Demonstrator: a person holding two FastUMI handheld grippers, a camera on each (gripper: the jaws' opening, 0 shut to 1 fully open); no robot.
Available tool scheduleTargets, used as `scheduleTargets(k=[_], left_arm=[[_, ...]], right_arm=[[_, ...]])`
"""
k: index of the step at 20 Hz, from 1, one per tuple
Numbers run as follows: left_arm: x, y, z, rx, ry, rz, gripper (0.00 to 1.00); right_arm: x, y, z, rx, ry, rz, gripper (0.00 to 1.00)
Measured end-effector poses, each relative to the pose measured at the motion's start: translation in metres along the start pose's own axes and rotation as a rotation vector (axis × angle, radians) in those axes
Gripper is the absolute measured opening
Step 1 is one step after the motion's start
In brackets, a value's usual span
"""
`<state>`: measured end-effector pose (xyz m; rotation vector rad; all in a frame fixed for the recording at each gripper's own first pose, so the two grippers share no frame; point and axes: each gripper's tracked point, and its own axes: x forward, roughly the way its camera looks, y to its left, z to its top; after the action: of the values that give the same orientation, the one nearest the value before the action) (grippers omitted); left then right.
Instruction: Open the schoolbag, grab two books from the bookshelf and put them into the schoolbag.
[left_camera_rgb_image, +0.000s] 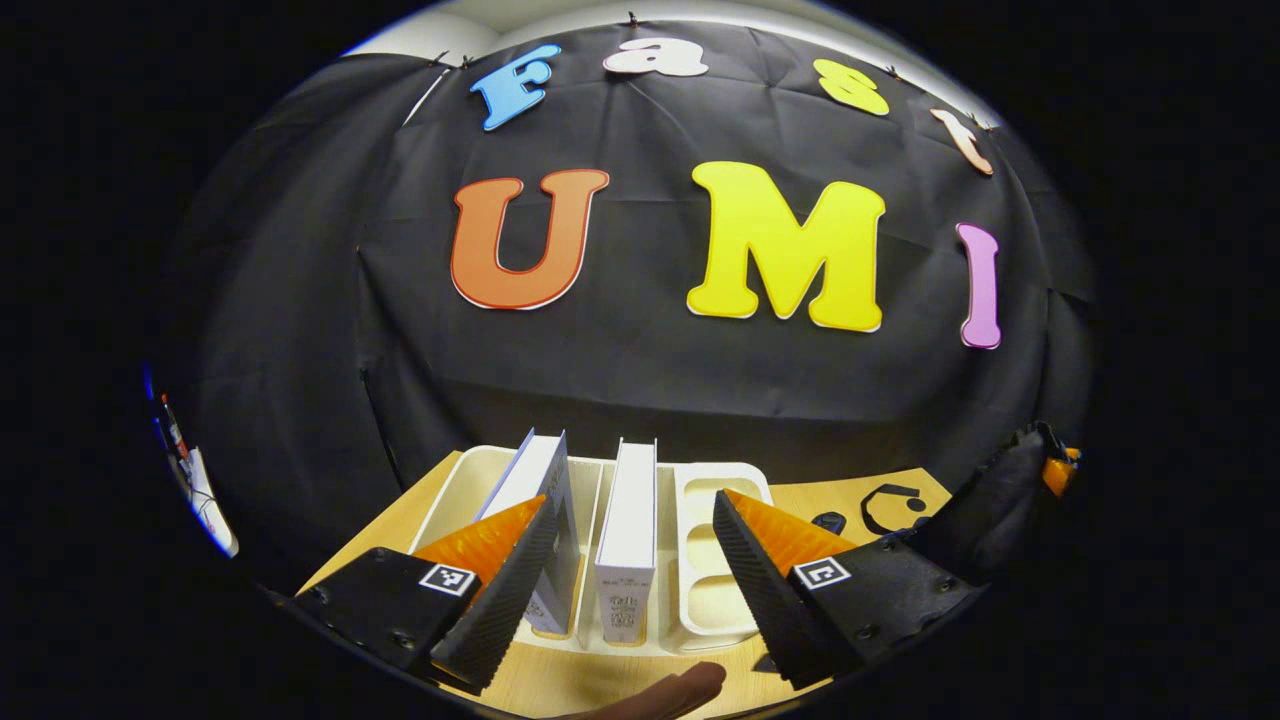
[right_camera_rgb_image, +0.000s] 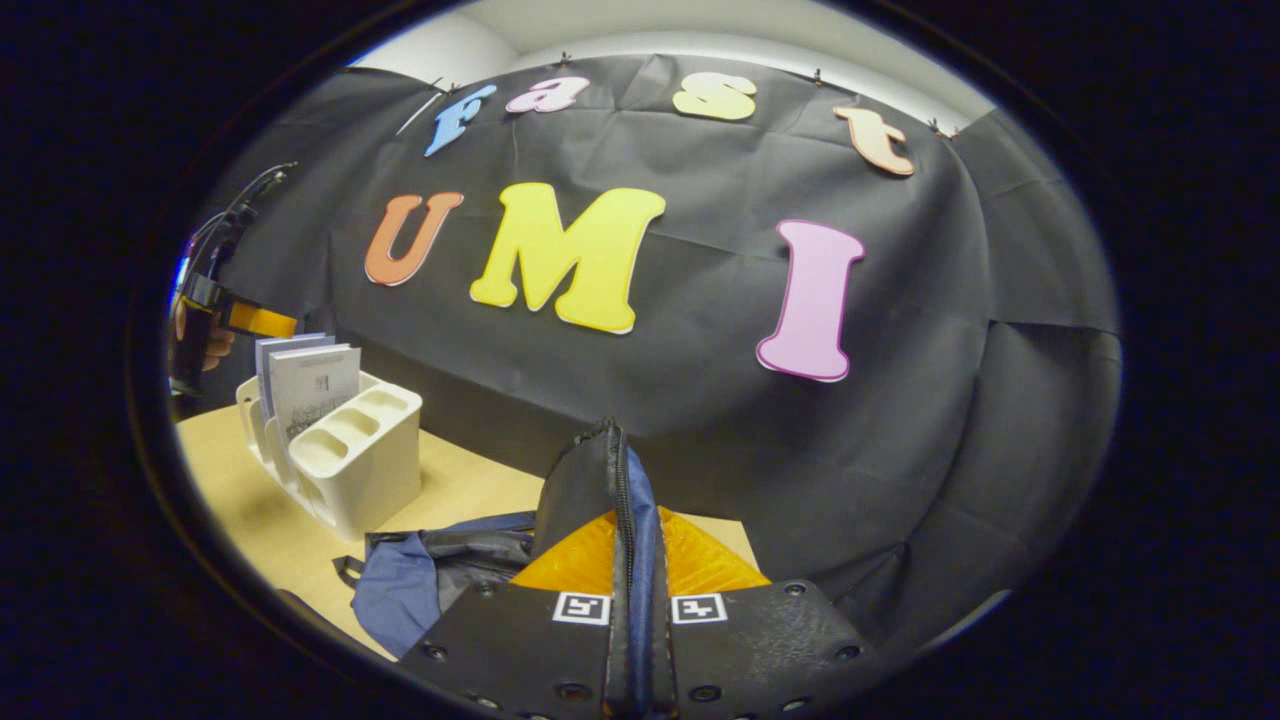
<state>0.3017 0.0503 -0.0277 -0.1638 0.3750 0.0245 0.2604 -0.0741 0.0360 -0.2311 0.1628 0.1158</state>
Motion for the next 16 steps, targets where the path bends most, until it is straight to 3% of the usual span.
scheduleTargets(k=[3, 12, 16], left_arm=[[0.024, 0.0, 0.015, -0.007, 0.035, 0.0, 0.98], [0.062, -0.005, -0.005, 0.294, 0.25, 0.05, 0.93], [0.064, -0.002, -0.016, 0.294, 0.313, 0.061, 0.93]], right_arm=[[-0.005, -0.012, -0.002, 0.029, -0.004, 0.009, 0.08], [-0.006, -0.027, -0.01, 0.047, -0.002, 0.019, 0.08], [-0.007, -0.024, -0.011, 0.039, -0.005, 0.025, 0.08]])
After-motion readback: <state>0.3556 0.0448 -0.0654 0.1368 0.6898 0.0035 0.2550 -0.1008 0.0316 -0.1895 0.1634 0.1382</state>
